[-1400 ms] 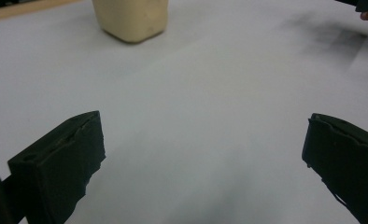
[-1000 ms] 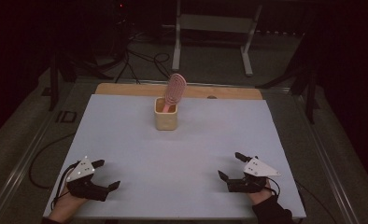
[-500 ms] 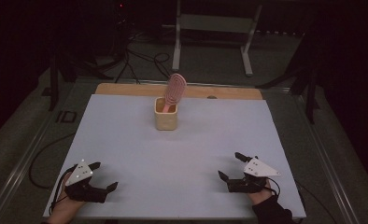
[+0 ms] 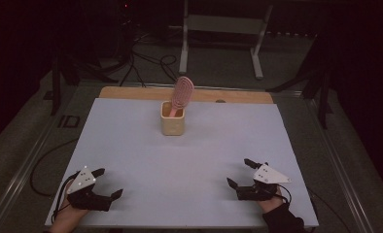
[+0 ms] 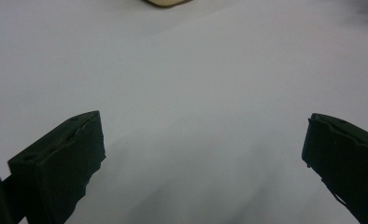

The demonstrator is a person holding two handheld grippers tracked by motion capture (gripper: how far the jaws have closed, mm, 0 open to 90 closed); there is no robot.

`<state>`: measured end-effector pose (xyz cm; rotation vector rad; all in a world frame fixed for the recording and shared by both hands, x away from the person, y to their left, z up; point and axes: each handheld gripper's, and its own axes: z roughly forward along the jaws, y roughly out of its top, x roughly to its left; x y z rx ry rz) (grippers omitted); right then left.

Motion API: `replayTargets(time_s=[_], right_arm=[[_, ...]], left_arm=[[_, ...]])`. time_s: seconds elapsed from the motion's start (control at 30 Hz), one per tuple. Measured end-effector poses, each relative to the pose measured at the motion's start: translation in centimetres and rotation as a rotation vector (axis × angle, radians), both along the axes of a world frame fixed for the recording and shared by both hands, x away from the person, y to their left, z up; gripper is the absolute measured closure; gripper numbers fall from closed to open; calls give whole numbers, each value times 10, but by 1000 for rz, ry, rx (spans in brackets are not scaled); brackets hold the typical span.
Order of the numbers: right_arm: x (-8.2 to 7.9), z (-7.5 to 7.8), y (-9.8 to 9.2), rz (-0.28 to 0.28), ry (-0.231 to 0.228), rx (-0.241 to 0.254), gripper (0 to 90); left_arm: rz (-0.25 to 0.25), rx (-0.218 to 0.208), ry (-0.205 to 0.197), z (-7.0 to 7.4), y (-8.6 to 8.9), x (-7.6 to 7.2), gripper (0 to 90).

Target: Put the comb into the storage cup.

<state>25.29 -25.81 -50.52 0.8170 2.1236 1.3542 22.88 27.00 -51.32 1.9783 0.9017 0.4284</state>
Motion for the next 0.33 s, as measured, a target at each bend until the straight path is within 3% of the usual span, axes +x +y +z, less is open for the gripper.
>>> replayTargets(time_s=[0.33], right_arm=[[1, 0, 1, -1, 10, 2, 86]], left_arm=[[-13, -11, 1, 0, -1, 0, 0]])
